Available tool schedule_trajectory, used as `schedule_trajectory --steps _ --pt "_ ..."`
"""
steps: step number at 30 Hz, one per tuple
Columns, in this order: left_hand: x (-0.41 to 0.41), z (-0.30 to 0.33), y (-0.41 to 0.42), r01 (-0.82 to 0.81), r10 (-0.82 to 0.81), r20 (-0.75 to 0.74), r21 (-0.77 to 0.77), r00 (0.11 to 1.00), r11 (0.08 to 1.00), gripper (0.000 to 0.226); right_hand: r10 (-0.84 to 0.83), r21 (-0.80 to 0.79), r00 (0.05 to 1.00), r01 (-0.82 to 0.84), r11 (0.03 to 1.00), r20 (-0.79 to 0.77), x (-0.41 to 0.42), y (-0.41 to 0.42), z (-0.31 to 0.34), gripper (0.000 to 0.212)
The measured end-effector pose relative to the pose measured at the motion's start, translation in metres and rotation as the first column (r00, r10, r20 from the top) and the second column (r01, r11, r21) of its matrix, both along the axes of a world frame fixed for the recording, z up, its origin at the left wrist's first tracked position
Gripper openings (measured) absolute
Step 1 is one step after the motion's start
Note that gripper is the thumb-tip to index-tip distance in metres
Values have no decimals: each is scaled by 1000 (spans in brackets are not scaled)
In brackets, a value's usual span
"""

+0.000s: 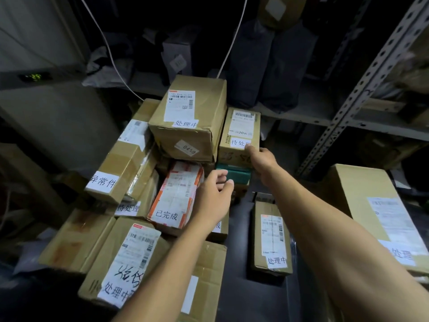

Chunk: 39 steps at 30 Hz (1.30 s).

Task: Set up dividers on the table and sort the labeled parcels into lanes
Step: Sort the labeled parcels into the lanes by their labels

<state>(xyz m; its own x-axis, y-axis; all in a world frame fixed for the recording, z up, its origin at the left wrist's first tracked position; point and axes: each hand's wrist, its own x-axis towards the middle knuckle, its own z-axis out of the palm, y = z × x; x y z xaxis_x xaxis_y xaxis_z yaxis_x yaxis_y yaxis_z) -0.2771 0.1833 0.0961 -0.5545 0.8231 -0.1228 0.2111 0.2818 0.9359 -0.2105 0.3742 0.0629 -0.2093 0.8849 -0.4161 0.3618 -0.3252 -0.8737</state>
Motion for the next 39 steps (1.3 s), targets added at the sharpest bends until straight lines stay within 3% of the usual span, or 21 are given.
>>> schedule_trajectory --steps 9,11,16,20,25,35,39 --pt "14 -3 -2 7 -6 40 -28 999 1000 28 -268 -101 914 249 963 -306 46 -36 25 38" --pt "23 -2 -3 -2 1 92 4 996 1000 32 -255 -44 918 253 966 -305 68 -55 33 35" --pt "58 6 -9 -47 -13 316 181 949 982 58 -171 97 920 218 971 -353 125 -114 44 51" --pt "85 5 -30 6 -85 375 206 923 978 40 -101 171 953 154 973 -286 164 -165 41 49" --pt "113 -8 -81 110 -164 385 159 908 981 68 -108 107 976 130 986 -189 211 -220 26 51" --pt "183 -32 -176 122 -148 446 86 883 989 70 -24 14 994 26 1000 -110 297 -304 8 51" --pt "217 -29 -201 115 -131 445 63 886 991 70 6 -14 989 -9 1000 -150 332 -324 6 51"
